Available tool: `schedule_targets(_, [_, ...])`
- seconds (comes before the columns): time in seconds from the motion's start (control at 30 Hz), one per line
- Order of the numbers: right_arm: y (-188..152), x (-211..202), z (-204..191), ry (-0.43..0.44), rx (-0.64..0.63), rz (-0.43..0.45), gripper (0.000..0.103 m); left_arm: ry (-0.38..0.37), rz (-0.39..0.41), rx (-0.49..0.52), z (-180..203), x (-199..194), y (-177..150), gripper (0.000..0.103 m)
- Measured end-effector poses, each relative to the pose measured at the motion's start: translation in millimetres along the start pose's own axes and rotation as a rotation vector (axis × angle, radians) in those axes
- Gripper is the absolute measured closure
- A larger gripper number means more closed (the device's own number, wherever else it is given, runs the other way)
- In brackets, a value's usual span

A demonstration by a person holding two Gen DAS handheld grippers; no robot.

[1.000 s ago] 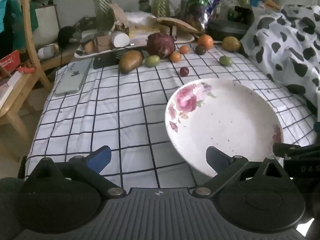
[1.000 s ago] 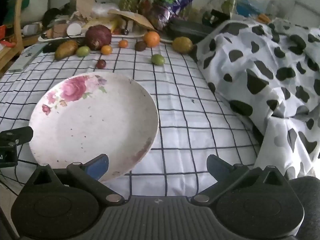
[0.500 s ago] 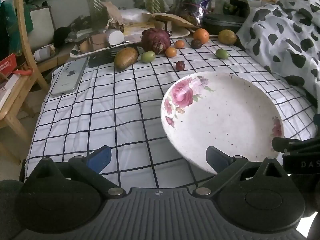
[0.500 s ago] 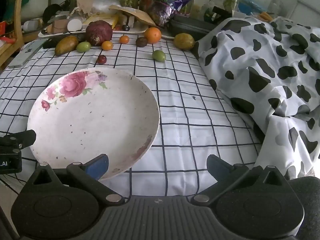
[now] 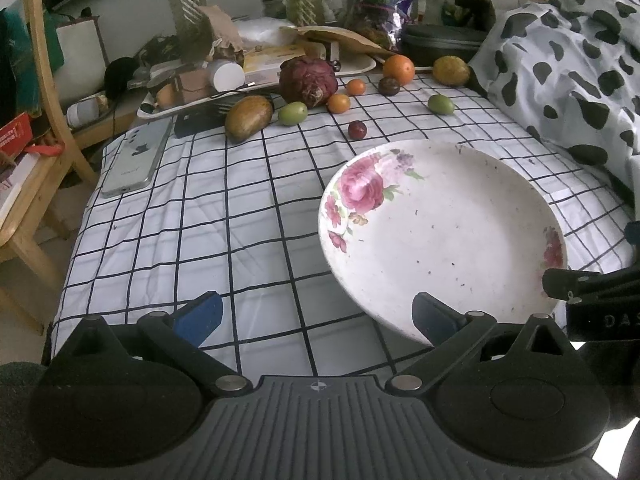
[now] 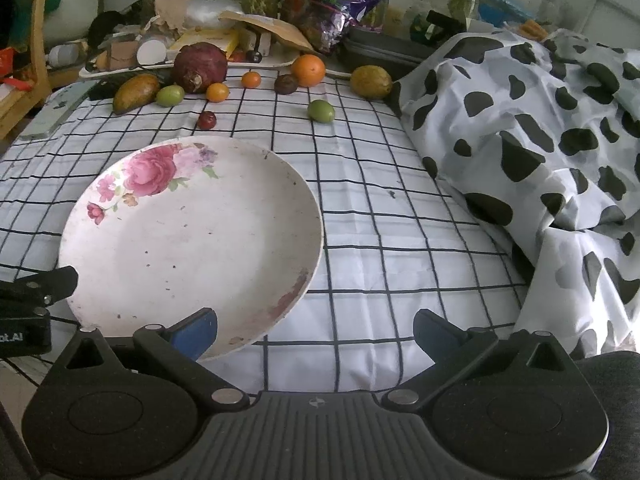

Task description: Organize fruits

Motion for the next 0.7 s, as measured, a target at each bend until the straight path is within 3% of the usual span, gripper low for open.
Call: schedule_targets(0.7, [1.7, -5.5, 0.8, 0.023, 0.019, 0.033, 0.0, 0.006, -0.019, -0.018, -1.3, 2.2, 0.0, 0.0])
Point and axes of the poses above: each gripper's, at about its wrist camera, not at the fingertips, and x roughly the way its jaws point, z to its right, y to its top, the point moved 8 cm from there along x, roughly the way its jaws point, and after that the axes turned 10 degrees about y, right-handed, at the moved point
